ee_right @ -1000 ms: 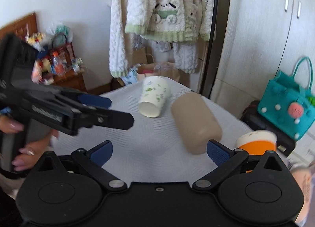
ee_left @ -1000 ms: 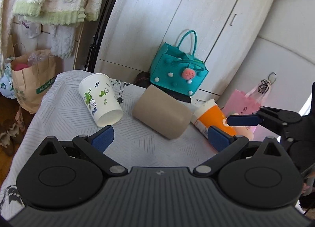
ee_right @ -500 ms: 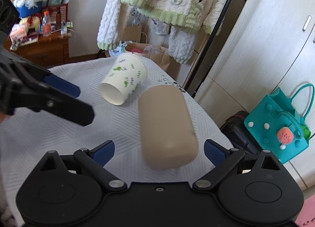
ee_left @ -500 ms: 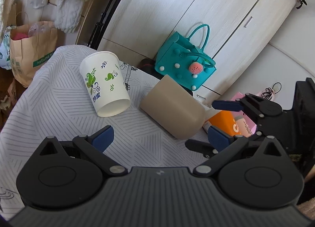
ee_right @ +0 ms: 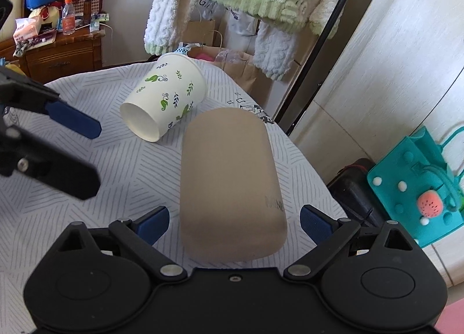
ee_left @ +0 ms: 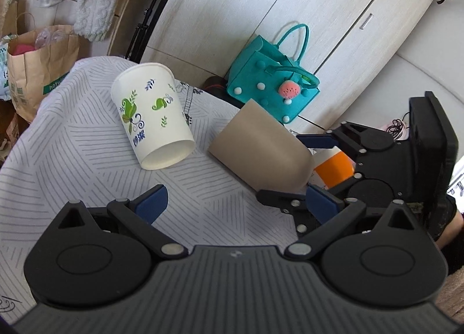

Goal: Flip cup upright
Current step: 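Move the right gripper toward the tan cup lying on its side, then close the right gripper around the tan cup's closed end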

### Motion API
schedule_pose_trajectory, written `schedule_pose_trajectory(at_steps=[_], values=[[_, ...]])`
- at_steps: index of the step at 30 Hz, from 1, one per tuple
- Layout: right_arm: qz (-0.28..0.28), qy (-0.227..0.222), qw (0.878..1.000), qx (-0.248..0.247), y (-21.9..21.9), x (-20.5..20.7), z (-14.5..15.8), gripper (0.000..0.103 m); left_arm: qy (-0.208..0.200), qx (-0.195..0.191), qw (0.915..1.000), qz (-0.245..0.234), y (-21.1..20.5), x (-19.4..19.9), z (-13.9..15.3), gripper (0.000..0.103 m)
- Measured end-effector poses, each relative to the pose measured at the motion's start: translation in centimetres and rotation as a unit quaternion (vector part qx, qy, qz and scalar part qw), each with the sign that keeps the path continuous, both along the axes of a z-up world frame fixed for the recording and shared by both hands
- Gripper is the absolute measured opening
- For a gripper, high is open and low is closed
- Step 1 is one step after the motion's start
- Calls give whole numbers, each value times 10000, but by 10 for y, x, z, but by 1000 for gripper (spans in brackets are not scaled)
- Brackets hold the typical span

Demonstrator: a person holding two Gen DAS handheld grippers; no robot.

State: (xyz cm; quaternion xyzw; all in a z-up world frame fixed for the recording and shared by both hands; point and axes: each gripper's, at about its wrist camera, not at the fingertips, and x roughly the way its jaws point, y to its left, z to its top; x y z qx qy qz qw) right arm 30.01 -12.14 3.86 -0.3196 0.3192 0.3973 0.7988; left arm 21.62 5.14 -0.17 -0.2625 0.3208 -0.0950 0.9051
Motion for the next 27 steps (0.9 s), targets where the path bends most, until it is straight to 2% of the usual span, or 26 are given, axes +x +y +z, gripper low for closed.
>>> schedule_pose_trajectory(at_steps=[7,9,10,21,27], values=[[15,-140,9999,-94,10,3,-8,94,32,-27,9999,115,9,-5,-4,103],[8,-156,9998,-98,12,3,-6,88,53,-11,9999,107,11,-7,-5,103],[20,-91,9999,-83,12,4,-5,82,59,-16,9999,117,12,-8,-6,103],[-296,232,9993,-27,13,-6,1,82,33,-24,9999,103,15,-20,-3,103],[-326,183,9992,-125,3,-29,9,82,34,-141,9999,-1,11,-32,-2,103]])
